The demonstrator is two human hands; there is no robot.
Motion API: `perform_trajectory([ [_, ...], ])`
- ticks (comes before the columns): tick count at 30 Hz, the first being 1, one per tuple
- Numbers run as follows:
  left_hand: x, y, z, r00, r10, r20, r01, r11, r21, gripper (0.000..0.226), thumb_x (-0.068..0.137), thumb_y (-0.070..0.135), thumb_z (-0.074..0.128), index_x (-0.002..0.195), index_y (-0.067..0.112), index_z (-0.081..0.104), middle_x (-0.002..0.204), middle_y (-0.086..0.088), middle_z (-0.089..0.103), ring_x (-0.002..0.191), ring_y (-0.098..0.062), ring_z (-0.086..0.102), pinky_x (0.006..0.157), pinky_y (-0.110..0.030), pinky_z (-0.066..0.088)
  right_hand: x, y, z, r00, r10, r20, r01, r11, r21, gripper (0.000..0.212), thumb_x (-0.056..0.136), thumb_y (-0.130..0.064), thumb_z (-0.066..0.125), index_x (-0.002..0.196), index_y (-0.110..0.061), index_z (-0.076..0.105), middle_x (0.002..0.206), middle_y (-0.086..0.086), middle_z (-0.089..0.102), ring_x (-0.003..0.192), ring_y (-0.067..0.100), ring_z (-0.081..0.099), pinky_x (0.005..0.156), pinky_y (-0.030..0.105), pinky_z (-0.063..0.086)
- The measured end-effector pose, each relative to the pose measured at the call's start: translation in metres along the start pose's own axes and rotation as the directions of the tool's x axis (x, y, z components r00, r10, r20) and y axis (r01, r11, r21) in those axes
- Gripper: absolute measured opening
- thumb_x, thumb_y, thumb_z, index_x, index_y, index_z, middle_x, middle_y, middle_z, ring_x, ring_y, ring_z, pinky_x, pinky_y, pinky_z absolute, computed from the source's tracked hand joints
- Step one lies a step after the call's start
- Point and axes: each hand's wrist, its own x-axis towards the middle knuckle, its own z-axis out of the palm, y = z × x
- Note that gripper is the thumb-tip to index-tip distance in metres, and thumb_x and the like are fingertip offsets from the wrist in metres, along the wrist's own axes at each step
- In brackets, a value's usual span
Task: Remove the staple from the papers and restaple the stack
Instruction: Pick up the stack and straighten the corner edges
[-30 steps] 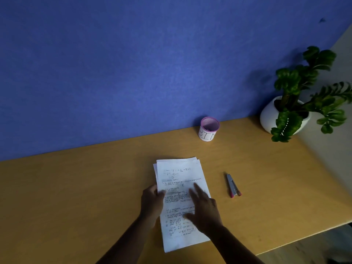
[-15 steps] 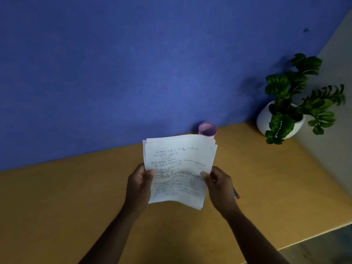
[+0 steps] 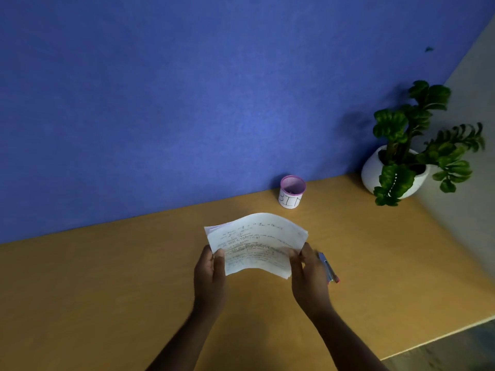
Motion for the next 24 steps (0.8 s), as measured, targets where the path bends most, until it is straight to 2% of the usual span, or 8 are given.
perform_trajectory([
  [5, 0.007, -0.003, -0.001, 1.0, -0.003, 0.0, 0.003, 1.0, -0.004, 0.026, 0.104, 0.035, 0.047, 0.112, 0.032, 0.071, 0.107, 0.004, 0.083, 0.099, -0.007, 0.078, 0.085, -0.041, 0.066, 0.004, -0.009, -0.007, 1.0, 0.026, -0.006, -0.026, 1.0, 0.017, 0.017, 0.11, -0.02, 0.05, 0.115, -0.022, 0.066, 0.085, -0.023, 0.063, 0.077, -0.004, 0.068, 0.056, 0.007, 0.048],
  [8, 0.016, 0.014, -0.008, 0.998, 0.054, -0.035, -0.055, 0.998, -0.019, 0.026, 0.104, 0.039, 0.052, 0.105, 0.023, 0.072, 0.096, 0.002, 0.083, 0.089, -0.017, 0.078, 0.078, -0.04, 0.062, 0.012, -0.017, -0.019, 0.999, 0.039, 0.021, -0.039, 0.999, 0.017, 0.018, 0.108, -0.02, 0.053, 0.096, -0.018, 0.065, 0.069, -0.01, 0.059, 0.057, 0.006, 0.056, 0.044, 0.014, 0.038],
  [13, 0.032, 0.052, -0.024, 0.991, 0.137, -0.004, -0.137, 0.991, -0.003, 0.049, 0.101, 0.05, 0.053, 0.085, 0.005, 0.065, 0.074, -0.026, 0.066, 0.061, -0.019, 0.054, 0.059, -0.032, 0.04, 0.025, -0.014, -0.038, 0.98, 0.048, 0.194, -0.067, 0.994, 0.09, 0.021, 0.105, -0.032, 0.055, 0.097, -0.018, 0.07, 0.09, 0.002, 0.077, 0.082, 0.026, 0.074, 0.068, 0.054, 0.059],
  [15, 0.033, 0.067, -0.028, 0.992, 0.125, 0.023, -0.125, 0.992, 0.005, 0.045, 0.101, 0.047, 0.056, 0.086, 0.007, 0.071, 0.073, -0.023, 0.069, 0.061, -0.013, 0.055, 0.057, -0.03, 0.041, 0.025, -0.024, -0.046, 0.987, 0.053, 0.15, -0.069, 0.992, 0.102, 0.011, 0.104, -0.022, 0.062, 0.111, -0.024, 0.07, 0.104, -0.007, 0.078, 0.095, 0.023, 0.074, 0.074, 0.047, 0.061],
  [17, 0.027, 0.079, -0.03, 0.99, 0.121, 0.069, -0.124, 0.992, 0.029, 0.042, 0.1, 0.047, 0.057, 0.084, 0.013, 0.073, 0.07, -0.016, 0.071, 0.06, -0.014, 0.058, 0.057, -0.031, 0.044, 0.025, -0.042, -0.055, 0.997, 0.044, -0.062, -0.039, 0.997, 0.071, 0.04, 0.098, -0.021, 0.071, 0.137, -0.025, 0.06, 0.131, -0.012, 0.069, 0.115, 0.015, 0.067, 0.085, 0.035, 0.057],
  [20, 0.013, 0.092, -0.027, 0.98, 0.124, 0.157, -0.13, 0.991, 0.032, 0.038, 0.1, 0.046, 0.059, 0.086, 0.015, 0.077, 0.074, -0.011, 0.076, 0.066, -0.03, 0.07, 0.059, -0.043, 0.054, 0.033, -0.086, -0.07, 0.939, -0.257, -0.23, 0.255, 0.966, -0.038, 0.047, 0.098, -0.031, 0.072, 0.142, -0.021, 0.058, 0.142, -0.012, 0.06, 0.128, 0.01, 0.059, 0.096, 0.038, 0.053],
  [22, 0.006, 0.1, -0.025, 0.971, 0.094, 0.22, -0.099, 0.995, 0.013, 0.03, 0.103, 0.04, 0.062, 0.092, 0.018, 0.08, 0.081, -0.011, 0.08, 0.08, -0.038, 0.074, 0.069, -0.049, 0.06, 0.038, -0.112, -0.072, 0.885, -0.446, -0.132, 0.434, 0.894, -0.106, 0.038, 0.098, -0.029, 0.07, 0.134, -0.021, 0.067, 0.142, -0.008, 0.064, 0.134, 0.013, 0.059, 0.106, 0.046, 0.05],
  [24, -0.001, 0.108, -0.024, 0.961, 0.085, 0.261, -0.091, 0.996, 0.011, 0.021, 0.107, 0.028, 0.066, 0.097, 0.023, 0.083, 0.085, -0.005, 0.083, 0.081, -0.027, 0.078, 0.07, -0.04, 0.061, 0.044, -0.132, -0.071, 0.867, -0.497, -0.045, 0.488, 0.864, -0.123, 0.033, 0.096, -0.031, 0.071, 0.129, -0.025, 0.07, 0.139, -0.006, 0.069, 0.134, 0.008, 0.058, 0.11, 0.049, 0.046],
])
